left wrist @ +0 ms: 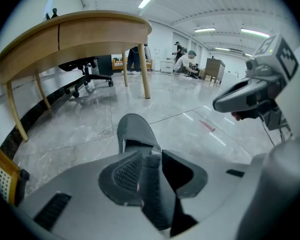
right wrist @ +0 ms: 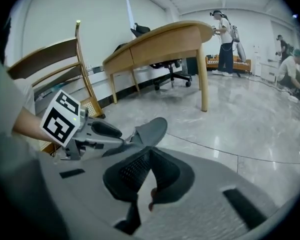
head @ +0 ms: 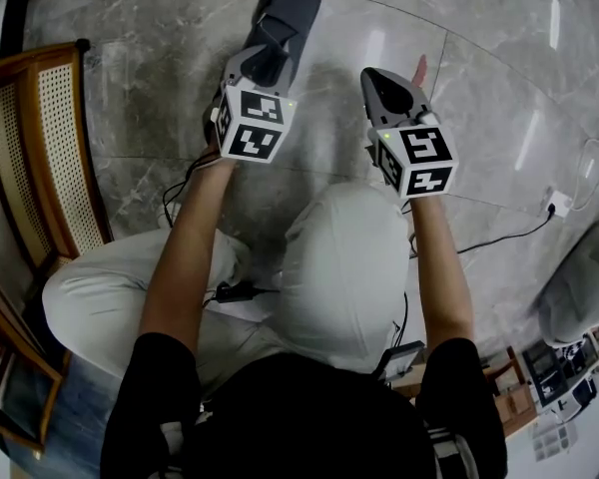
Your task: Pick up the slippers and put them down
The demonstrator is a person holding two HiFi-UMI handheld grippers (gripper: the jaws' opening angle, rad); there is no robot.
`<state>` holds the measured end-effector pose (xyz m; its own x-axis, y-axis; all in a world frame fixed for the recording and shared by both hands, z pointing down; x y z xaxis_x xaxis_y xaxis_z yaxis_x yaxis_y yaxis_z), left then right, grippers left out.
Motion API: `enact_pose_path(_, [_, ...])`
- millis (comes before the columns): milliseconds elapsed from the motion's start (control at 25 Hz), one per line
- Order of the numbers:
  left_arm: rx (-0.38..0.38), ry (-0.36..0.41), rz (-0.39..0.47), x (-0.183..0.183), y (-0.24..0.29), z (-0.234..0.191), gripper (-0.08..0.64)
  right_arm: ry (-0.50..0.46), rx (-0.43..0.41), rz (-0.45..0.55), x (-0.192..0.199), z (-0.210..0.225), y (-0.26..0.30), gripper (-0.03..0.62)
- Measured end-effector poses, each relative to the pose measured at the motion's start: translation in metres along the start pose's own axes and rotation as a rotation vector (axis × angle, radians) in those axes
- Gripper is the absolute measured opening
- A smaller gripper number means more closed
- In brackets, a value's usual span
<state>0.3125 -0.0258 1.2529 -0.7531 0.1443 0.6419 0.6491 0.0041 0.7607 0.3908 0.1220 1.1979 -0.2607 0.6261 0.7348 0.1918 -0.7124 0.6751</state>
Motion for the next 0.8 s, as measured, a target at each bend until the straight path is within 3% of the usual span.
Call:
enact_pose_path(160, [-0.001, 0.017, 0.006, -0.014, -0.019, -0.01, 0.066, 0.01, 0.015, 0.0, -0.018, -0.002, -0.008, -0.014])
enact_pose_path(360, [0.038, -0.043, 0.036, -0.042, -0.058, -0.024, 0.021, 0.034, 0.048, 0.008, -0.052, -0.005, -0.026, -0.014])
enact_pose_path(800, [0.104, -0.018, 0.112, -0.107, -0.155, -0.039, 0.009, 0.026, 0.095, -0.032, -0.146, -0.019, -0.092, -0.014])
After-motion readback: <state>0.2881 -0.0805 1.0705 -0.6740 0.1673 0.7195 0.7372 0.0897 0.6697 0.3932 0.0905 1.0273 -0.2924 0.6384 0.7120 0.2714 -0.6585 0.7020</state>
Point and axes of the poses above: the fingertips, and each gripper's own axes: y forward along the fingers, z to its right, x out of its underside, the point moved 5 cm from there along -y, backward along the fingers, and after that the axes turned 8 degrees about -y, right-handed, at the moved point
